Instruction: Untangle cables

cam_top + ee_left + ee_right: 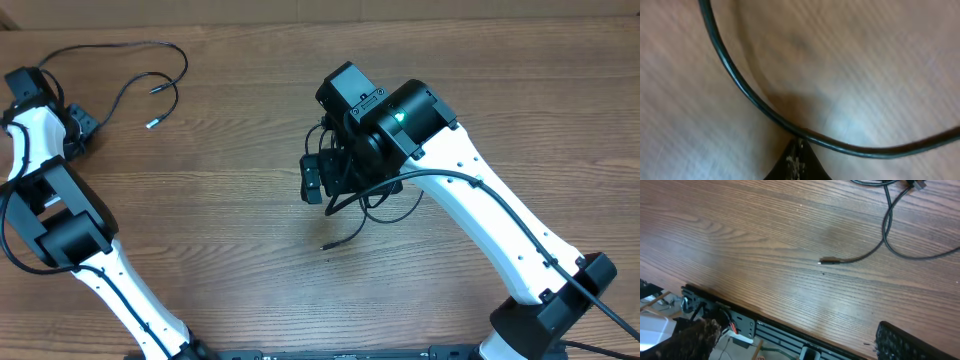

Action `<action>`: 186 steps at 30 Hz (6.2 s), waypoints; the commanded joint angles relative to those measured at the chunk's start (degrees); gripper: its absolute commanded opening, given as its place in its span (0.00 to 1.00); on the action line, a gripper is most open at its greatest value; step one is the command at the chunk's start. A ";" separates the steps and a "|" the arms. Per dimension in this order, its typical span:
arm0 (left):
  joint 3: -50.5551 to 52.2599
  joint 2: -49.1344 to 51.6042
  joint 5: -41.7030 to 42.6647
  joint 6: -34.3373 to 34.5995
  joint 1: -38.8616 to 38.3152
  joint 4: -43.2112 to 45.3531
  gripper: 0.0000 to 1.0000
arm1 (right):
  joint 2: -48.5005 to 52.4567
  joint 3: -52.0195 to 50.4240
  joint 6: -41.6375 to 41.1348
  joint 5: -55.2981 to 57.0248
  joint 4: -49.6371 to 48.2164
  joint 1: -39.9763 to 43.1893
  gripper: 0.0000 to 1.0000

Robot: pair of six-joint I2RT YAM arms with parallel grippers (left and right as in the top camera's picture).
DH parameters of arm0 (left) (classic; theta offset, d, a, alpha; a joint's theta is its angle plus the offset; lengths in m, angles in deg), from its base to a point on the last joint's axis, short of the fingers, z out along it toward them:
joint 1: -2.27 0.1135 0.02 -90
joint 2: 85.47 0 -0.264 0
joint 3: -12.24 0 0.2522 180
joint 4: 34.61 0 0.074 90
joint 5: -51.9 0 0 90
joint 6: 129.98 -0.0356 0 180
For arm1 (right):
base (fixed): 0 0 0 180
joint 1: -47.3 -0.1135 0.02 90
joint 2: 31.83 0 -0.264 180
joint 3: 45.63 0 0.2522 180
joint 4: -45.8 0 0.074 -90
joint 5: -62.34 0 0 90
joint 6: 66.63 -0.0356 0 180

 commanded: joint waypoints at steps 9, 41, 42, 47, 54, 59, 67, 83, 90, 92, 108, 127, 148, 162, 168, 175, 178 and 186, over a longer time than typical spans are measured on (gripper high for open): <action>0.81 16.55 -1.55 -3.76 0.04 9.90 0.04 | -0.70 -0.13 -3.10 0.07 0.94 -0.26 1.00; -12.76 -11.08 30.40 -22.64 -32.74 -27.23 1.00 | -0.70 -0.13 -10.12 17.59 7.30 45.79 1.00; -12.76 -10.91 29.11 -24.13 -34.91 -27.17 1.00 | -0.70 -0.13 -10.12 17.59 7.28 46.45 1.00; -12.76 -8.63 22.86 -24.06 -45.88 -24.26 1.00 | -0.70 -0.13 -9.77 19.30 7.32 48.57 1.00; -12.76 -4.92 22.10 -24.04 -52.96 -22.03 1.00 | -0.70 -0.13 -3.85 25.11 6.58 48.54 1.00; -12.76 -4.61 21.97 -24.06 -55.56 -20.79 0.91 | -0.70 -0.13 -3.85 25.11 6.58 48.54 1.00; -12.66 -4.37 20.02 -22.77 -55.74 -19.69 0.72 | -0.70 -0.13 -3.85 25.11 6.58 48.54 1.00; -15.43 -0.44 19.34 -16.87 -54.66 -19.69 0.14 | -0.70 -0.13 -3.85 25.11 6.58 48.54 1.00; -26.01 -0.44 24.44 -14.45 -53.86 -28.24 0.04 | -0.70 -0.13 -3.85 25.11 6.58 48.57 1.00; -30.45 -0.44 27.39 -14.45 -53.79 -31.12 0.04 | -0.70 -0.13 -3.85 25.11 6.58 48.57 1.00; -67.45 -8.79 40.54 -11.17 -54.07 -42.91 0.04 | -0.70 -0.13 -3.85 25.11 6.58 48.54 1.00; -66.31 -24.15 2.19 -0.57 -53.20 -57.61 0.04 | -0.70 -0.13 -3.85 25.11 6.58 48.57 1.00; -22.75 -23.89 -13.14 7.72 -51.30 -56.63 0.05 | -0.70 -0.13 -3.85 25.11 6.58 48.57 1.00; -5.66 -23.52 17.62 -12.44 -39.23 -39.26 0.04 | -0.70 -0.13 -3.85 25.11 6.58 48.57 1.00; -5.60 -23.45 30.12 -24.46 -39.78 -37.42 0.06 | -0.70 -0.13 -3.85 25.11 6.58 48.54 1.00; -3.91 -23.43 24.72 -20.61 -39.87 -40.76 0.57 | -0.70 -0.13 -3.85 25.11 6.58 48.54 1.00; -3.74 -23.43 25.57 -20.65 -39.91 -44.48 0.72 | -0.70 -0.13 -3.85 25.11 6.56 48.54 1.00; -3.74 -23.43 30.42 -22.82 -41.62 -51.87 1.00 | -0.70 -0.13 -3.85 25.11 6.56 48.54 1.00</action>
